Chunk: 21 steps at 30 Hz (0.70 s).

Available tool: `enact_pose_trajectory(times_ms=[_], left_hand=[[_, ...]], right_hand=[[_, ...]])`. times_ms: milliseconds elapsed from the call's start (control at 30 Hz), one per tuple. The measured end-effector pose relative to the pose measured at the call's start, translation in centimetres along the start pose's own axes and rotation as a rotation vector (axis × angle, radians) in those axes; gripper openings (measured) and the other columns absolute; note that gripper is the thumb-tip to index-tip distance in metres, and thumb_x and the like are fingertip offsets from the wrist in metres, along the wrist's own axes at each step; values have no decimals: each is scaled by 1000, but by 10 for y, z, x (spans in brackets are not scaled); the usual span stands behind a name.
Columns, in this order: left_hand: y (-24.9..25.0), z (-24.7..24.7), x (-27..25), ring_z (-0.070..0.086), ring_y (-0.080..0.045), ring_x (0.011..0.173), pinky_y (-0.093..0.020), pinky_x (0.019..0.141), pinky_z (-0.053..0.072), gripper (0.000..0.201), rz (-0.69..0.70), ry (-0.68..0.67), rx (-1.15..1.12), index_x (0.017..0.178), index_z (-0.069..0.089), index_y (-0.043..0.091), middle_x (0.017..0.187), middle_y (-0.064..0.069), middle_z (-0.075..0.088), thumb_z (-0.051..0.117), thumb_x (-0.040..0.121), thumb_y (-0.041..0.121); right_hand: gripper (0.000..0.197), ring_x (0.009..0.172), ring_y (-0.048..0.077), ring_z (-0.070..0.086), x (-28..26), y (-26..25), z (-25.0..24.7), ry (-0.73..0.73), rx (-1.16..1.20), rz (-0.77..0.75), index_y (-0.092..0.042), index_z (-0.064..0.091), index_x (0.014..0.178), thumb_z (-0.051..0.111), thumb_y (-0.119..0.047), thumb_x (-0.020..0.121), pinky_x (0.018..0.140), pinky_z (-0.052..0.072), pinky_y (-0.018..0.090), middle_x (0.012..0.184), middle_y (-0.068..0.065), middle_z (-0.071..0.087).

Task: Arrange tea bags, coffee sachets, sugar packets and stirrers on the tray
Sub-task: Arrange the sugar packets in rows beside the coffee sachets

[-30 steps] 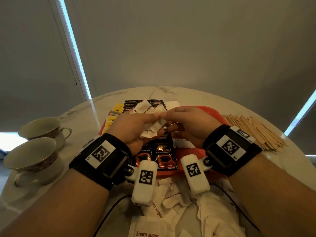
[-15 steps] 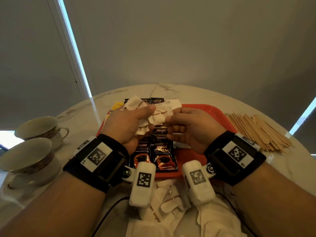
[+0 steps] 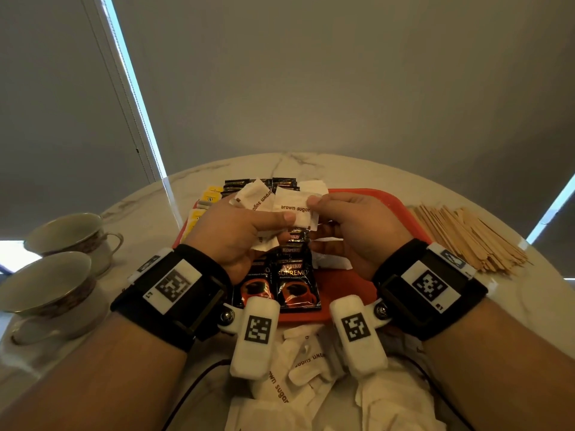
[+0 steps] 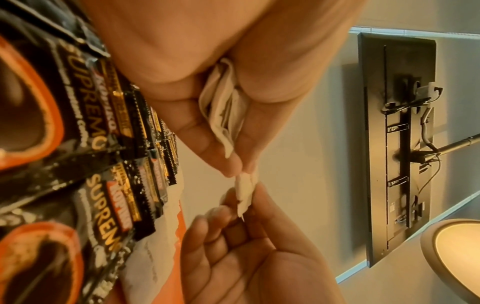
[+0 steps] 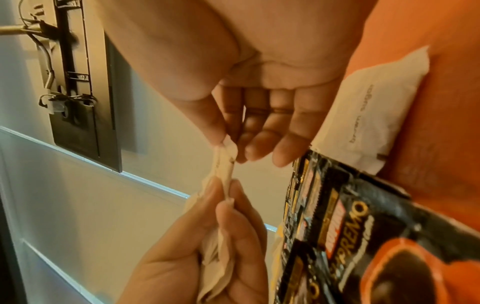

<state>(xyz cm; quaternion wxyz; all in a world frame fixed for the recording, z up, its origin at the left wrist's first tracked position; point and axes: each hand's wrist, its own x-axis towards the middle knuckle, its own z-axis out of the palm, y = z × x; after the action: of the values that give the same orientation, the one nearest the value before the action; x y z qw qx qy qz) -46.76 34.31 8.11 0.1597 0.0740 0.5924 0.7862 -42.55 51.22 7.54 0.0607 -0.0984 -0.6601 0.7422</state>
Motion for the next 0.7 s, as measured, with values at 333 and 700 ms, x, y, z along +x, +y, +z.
enact_pose_trajectory(times_ms=[333,700], left_hand=[[0,4,-3,78,-20,72,-25,54,59,27,-39,23,57,105,68,3,86,-12,80,78,81,-6],[3,-7,9,77,-20,72,-26,56,59,46,-22,129,-36,124,63,-6,95,-18,75,80,82,-4]], right_hand=[[11,84,23,74,8,-12,-11,11,-283,-126,-17,78,87,75,-7,87,72,60,36,89,3,78],[11,77,25,66,-6,-10,-37,108,-595,221,-11,78,83,72,-1,87,68,58,36,84,8,76]])
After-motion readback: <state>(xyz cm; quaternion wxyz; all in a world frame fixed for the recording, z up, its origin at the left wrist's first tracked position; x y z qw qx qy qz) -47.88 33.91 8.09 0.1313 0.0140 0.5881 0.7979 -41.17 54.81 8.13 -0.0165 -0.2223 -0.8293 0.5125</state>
